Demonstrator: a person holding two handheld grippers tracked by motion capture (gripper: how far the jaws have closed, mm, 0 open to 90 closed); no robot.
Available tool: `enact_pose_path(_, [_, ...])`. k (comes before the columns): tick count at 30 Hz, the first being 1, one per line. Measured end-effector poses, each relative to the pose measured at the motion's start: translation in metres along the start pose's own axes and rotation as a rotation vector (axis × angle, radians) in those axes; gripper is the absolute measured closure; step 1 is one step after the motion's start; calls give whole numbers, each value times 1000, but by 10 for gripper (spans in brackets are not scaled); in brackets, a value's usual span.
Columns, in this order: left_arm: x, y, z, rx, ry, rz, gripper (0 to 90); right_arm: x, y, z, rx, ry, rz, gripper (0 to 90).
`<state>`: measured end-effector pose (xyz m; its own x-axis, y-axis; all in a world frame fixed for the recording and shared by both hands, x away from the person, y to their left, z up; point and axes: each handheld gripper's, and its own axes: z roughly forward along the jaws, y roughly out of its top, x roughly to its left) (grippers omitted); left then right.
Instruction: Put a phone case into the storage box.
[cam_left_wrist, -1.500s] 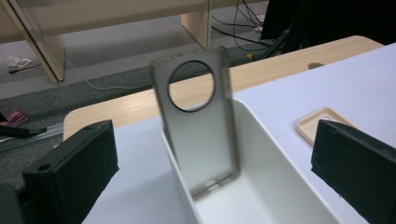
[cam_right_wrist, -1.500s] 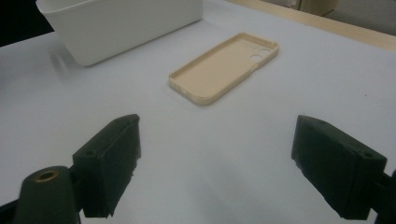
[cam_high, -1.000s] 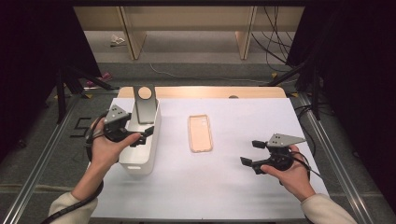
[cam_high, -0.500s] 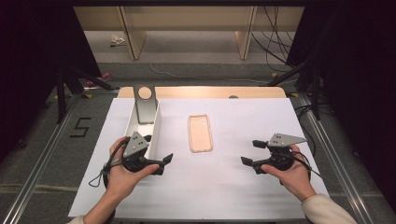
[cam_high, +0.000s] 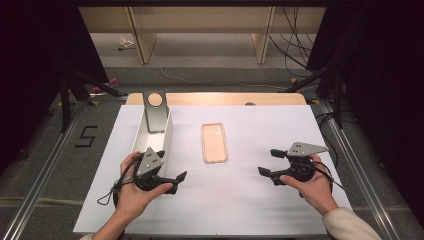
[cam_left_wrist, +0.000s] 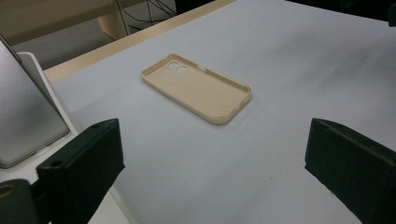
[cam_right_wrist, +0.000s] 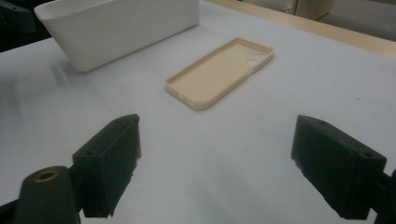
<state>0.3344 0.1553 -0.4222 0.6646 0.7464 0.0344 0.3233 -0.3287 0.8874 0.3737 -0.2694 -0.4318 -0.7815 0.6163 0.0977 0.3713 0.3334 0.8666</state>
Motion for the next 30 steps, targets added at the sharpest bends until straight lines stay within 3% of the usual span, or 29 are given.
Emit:
enact_pose_path(13, [-2,3,0,-22,0,5,85,0,1,0,-5,-2,4,167])
enact_pose_path(16, [-5,6,0,-32,1,11,138,1,-1,-1,5,5,-9,166])
enact_pose_path(26, [-7,5,-2,-42,-4,15,143,4,-1,5,33,15,-34,180])
enact_pose_path(30, [-5,4,-2,-46,1,13,144,8,2,12,58,27,-75,208])
